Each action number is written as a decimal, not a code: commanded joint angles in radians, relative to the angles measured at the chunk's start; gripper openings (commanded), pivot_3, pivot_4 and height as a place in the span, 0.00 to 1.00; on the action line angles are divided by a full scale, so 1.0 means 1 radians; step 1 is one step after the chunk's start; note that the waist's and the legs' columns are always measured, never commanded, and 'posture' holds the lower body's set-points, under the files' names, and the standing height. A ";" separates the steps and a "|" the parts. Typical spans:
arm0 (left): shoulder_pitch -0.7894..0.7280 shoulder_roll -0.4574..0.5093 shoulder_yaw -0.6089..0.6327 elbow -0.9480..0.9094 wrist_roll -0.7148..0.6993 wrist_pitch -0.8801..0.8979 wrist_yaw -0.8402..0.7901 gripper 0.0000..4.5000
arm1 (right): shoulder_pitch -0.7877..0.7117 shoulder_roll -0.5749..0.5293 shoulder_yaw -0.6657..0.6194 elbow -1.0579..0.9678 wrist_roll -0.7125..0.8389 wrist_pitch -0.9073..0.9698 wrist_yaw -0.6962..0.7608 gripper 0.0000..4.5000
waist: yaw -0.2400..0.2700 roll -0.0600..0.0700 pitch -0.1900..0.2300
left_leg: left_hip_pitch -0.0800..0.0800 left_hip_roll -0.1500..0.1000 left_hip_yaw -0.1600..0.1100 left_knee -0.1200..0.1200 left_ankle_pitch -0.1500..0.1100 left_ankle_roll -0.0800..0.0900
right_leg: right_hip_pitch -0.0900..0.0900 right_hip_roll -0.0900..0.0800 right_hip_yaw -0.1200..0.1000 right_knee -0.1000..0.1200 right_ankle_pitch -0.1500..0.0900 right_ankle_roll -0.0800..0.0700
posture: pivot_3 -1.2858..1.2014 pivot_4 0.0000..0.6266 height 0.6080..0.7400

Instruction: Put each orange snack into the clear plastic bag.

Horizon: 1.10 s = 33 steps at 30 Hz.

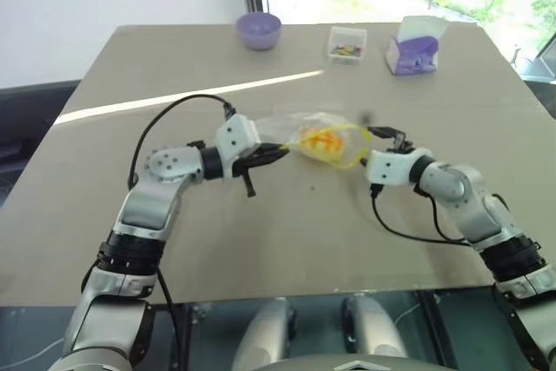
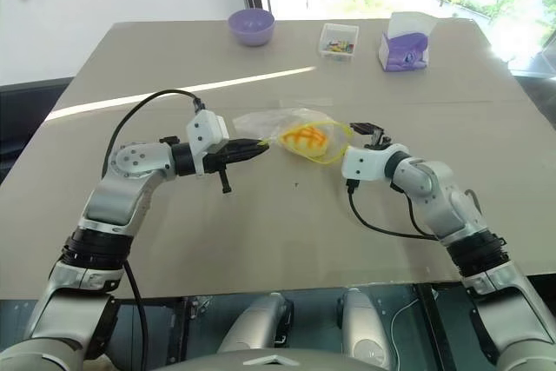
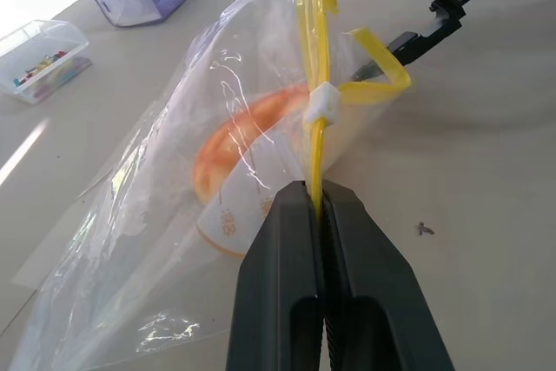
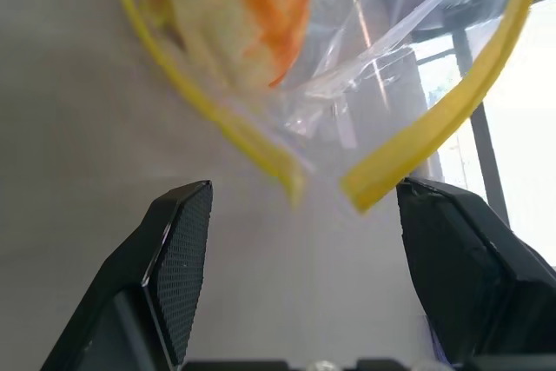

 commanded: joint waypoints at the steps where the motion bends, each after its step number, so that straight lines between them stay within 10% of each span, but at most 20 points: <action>1: 0.003 0.012 0.025 -0.058 -0.017 -0.005 0.003 0.00 | -0.027 0.009 -0.045 -0.018 0.025 -0.026 -0.020 0.80 | 0.000 0.000 0.000 | 0.000 0.000 0.000 0.000 0.000 0.000 | 0.000 0.000 0.000 0.000 0.000 0.000 | 0.52 0.24 1.00; 6: 0.009 0.013 0.024 -0.063 -0.019 -0.003 0.004 0.00 | -0.029 0.023 -0.052 -0.030 0.045 -0.043 -0.011 0.80 | 0.000 0.000 0.000 | 0.000 0.000 0.000 0.000 0.000 0.000 | 0.000 0.000 0.000 0.000 0.000 0.000 | 0.52 0.24 1.00; 14: 0.006 0.012 0.024 -0.053 -0.017 -0.008 0.003 0.00 | -0.027 0.023 -0.056 -0.027 0.058 -0.052 0.004 0.01 | 0.000 0.000 0.000 | 0.000 0.000 0.000 0.000 0.000 0.000 | 0.000 0.000 0.000 0.000 0.000 0.000 | 0.52 0.24 1.00; 33: -0.278 -0.054 0.026 0.261 0.065 -0.175 0.090 0.00 | -0.169 -0.160 -0.206 0.049 0.051 -0.020 -0.023 0.01 | 0.005 0.000 0.000 | -0.001 -0.001 -0.001 0.001 0.000 0.000 | 0.000 0.000 -0.001 0.000 0.000 0.000 | 0.52 0.24 1.00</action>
